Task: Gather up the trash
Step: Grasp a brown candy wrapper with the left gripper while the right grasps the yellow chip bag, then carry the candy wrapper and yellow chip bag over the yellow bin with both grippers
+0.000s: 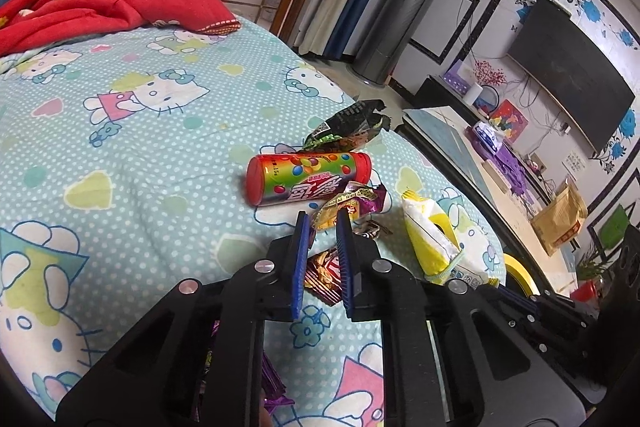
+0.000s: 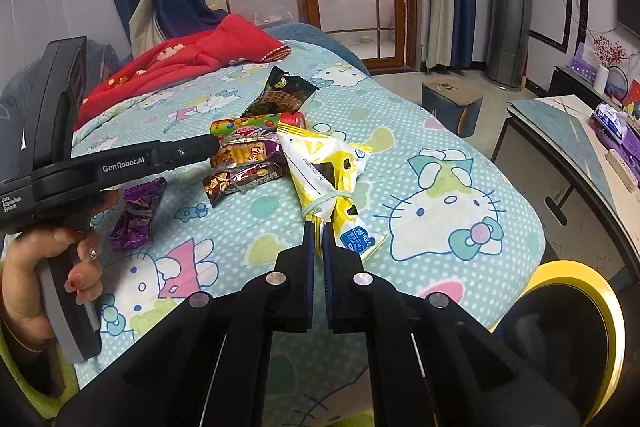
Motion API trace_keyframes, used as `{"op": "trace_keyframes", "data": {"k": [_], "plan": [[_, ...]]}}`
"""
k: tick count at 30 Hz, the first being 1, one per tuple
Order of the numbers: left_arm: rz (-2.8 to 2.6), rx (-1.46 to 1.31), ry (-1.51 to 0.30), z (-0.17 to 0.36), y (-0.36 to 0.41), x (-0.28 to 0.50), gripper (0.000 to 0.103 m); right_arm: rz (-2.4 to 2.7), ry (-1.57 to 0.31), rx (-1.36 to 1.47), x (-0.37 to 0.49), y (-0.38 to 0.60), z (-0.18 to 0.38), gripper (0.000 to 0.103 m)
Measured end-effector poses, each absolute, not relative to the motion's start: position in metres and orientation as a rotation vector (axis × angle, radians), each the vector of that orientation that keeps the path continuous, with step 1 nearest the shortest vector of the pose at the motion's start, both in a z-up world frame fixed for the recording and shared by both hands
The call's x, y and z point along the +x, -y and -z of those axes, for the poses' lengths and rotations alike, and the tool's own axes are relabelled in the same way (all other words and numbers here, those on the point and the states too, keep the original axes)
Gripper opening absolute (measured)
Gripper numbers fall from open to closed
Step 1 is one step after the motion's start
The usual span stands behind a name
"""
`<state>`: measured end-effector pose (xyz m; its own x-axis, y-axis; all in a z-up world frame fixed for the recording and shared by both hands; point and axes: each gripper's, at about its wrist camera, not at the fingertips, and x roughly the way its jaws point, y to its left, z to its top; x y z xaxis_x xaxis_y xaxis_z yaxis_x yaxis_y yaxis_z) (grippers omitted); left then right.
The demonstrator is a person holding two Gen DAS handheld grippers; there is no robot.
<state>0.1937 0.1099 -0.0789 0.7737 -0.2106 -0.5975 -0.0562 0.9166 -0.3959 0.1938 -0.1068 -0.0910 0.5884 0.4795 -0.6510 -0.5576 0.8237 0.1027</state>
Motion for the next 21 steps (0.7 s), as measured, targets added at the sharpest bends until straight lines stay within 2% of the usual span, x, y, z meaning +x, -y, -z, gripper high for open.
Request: {"op": "trace_keyframes", "data": {"k": [3,21], "plan": [[0.094,-0.4,-0.682,0.079,-0.107,0.193,0.0,-0.606,-0.724,-0.11,0.192,0.109,0.089,0.004],[0.148,-0.351,-0.573,0.057,-0.089,0.165,0.0,-0.613,-0.729,-0.067,0.182,0.126,0.08,0.004]]}}
